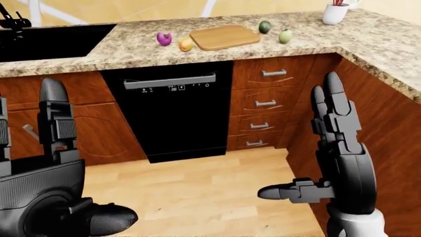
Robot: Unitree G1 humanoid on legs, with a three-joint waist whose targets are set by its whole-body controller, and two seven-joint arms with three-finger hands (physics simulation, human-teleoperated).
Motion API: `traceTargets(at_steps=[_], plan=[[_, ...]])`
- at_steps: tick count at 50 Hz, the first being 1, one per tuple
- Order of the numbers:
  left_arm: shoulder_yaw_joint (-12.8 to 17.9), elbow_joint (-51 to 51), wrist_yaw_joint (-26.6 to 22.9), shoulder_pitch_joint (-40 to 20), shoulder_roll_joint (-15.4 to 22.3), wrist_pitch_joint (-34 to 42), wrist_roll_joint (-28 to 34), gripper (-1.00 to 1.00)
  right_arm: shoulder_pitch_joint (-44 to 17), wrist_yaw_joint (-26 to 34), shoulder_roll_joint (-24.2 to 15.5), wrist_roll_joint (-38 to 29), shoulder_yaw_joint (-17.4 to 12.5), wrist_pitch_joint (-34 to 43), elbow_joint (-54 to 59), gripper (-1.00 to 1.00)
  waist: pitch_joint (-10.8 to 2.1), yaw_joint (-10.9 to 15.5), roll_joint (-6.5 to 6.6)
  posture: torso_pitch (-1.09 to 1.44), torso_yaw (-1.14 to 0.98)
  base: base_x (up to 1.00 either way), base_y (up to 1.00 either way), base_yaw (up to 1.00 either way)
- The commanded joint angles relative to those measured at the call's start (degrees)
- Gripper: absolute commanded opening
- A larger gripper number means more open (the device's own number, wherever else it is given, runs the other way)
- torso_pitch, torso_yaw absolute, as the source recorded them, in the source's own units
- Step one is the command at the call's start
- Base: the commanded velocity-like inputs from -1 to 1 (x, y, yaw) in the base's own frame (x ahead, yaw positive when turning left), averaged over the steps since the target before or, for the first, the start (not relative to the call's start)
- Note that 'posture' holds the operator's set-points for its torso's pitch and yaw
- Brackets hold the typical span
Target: Place the avocado, onion, tomato and bell pepper on the cutting board.
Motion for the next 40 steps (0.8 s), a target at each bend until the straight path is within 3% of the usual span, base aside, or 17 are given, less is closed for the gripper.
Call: traceTargets(at_steps=[1,6,9,10,12,18,20,21,23,24,27,29,34,36,38,39,40], plan=[[1.16,-1.85,-0.18,-0.50,0.58,-1.59,0.27,1.00,-0.80,-0.10,0.09,0.19,0.62,-1.79,-2.44,1.00,-0.24,0.21,0.27,0.00,0.00,0.00,-0.17,0.00],[1.16,-1.85,-0.27,-0.45,0.55,-1.64,0.32,1.00,-0.65,-0.01,0.10,0.29,0.51,-1.79,-2.58,1.00,0.39,0.40,2.81,0.00,0.00,0.00,-0.17,0.00],[1.20,-1.85,-0.34,-0.34,0.56,-1.74,0.29,1.00,-0.58,0.05,0.10,0.42,0.42,-1.88,-2.52,1.00,-0.74,0.41,6.95,0.00,0.00,0.00,-0.17,0.00],[1.24,-1.85,-0.34,-0.39,0.52,-1.62,0.24,1.00,-0.56,0.03,0.12,0.51,0.33,-1.94,-2.43,1.00,0.15,1.27,4.27,0.00,0.00,0.00,-0.17,0.00],[1.19,-1.85,-0.40,-0.38,0.50,-1.61,0.23,1.00,-0.65,0.07,0.11,0.38,0.39,-1.85,-2.45,1.00,-0.01,0.92,5.15,0.00,0.00,0.00,-0.17,0.00],[1.07,-1.85,-0.31,-0.30,0.65,-1.78,0.19,1.00,-0.84,-0.01,0.12,0.29,0.44,-1.96,-2.17,1.00,-0.06,0.75,2.03,0.00,0.00,0.00,-0.17,0.00],[1.08,-1.85,-0.29,-0.42,0.64,-1.59,0.13,1.00,-0.94,0.00,0.07,0.02,0.35,-1.83,-2.28,1.00,-0.40,0.75,-0.21,0.00,0.00,0.00,-0.17,0.00],[1.09,-1.85,-0.30,-0.47,0.63,-1.55,0.09,1.00,-1.08,-0.12,0.05,-0.46,0.24,-1.72,-2.17,1.00,-1.19,0.57,-2.29,0.00,0.00,0.00,-0.17,0.00],[0.91,-1.85,-0.50,-0.43,0.55,-1.55,0.33,1.00,-1.18,-0.11,-0.01,-1.15,0.58,-1.89,-1.74,1.00,-0.54,0.03,-1.18,0.00,0.00,0.00,-0.17,0.00],[0.91,-1.85,-0.56,-0.46,0.45,-1.43,0.31,1.00,-1.13,-0.21,-0.01,-1.48,0.57,-2.04,-1.71,1.00,0.65,0.07,-0.56,0.00,0.00,0.00,-0.01,0.00],[0.72,-1.85,-0.86,-0.46,0.15,-1.33,0.64,1.00,-1.13,-0.58,0.03,-2.21,0.57,-2.59,-1.48,1.00,-1.47,-0.26,0.21,0.00,0.00,0.05,0.00,0.00],[0.71,-1.85,-1.12,-0.41,-0.14,-1.23,0.89,1.00,-1.09,-0.63,0.05,-2.53,0.73,-2.68,-1.21,1.00,0.62,0.05,0.31,0.00,0.00,0.19,0.00,0.00],[0.68,-1.85,-1.45,-0.19,-0.42,-1.35,1.06,1.00,-0.88,-0.62,0.08,-2.52,0.55,-2.83,-1.26,1.00,0.87,-0.01,2.34,0.00,0.00,0.20,0.00,0.00],[0.52,-1.85,-1.60,-0.10,-0.52,-1.41,1.24,1.00,-0.78,-0.59,0.07,-2.34,0.40,-2.96,-1.17,1.00,0.87,-0.13,3.70,0.00,0.00,0.19,0.00,0.00],[0.44,-1.84,-1.70,0.09,-0.51,-1.64,1.30,1.00,-0.67,-0.51,0.10,-2.25,0.41,-3.03,-1.27,1.00,-0.20,-0.04,6.84,0.00,0.00,0.18,0.00,0.00],[0.42,-1.84,-1.73,0.18,-0.50,-1.81,1.31,1.00,-0.63,-0.63,0.09,-2.74,0.47,-3.20,-1.37,1.00,0.53,0.70,4.61,0.00,0.00,0.19,0.00,0.00],[0.28,-1.84,-1.85,0.32,-0.52,-1.95,1.44,1.00,-0.57,-0.57,0.10,-2.56,0.43,-3.26,-1.32,1.00,0.89,0.33,5.01,0.00,0.00,0.19,0.00,0.00]])
